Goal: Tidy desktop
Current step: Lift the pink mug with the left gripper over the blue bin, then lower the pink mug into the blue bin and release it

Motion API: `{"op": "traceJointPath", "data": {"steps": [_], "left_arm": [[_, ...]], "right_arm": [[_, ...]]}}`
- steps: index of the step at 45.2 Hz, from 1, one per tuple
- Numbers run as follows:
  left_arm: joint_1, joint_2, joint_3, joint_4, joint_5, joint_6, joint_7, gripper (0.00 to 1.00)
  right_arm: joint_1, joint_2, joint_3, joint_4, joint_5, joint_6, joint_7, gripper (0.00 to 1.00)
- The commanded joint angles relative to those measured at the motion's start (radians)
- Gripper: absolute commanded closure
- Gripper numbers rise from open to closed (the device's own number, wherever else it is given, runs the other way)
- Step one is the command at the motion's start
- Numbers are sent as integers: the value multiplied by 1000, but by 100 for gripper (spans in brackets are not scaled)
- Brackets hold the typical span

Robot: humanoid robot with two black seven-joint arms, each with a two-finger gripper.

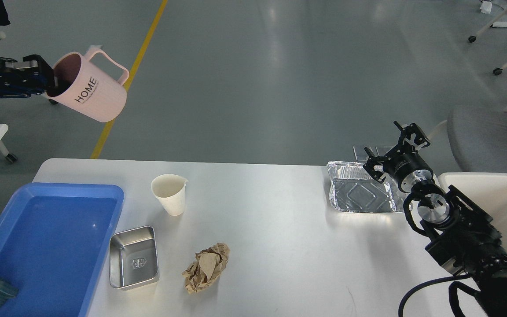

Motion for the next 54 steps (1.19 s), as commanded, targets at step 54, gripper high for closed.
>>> {"op": "traceJointPath", "data": {"steps": [54], "left_arm": [[576, -16, 6, -7, 496, 63, -83, 100]], "right_arm": [[-14, 2, -2, -2, 0, 0, 0, 0]]}}
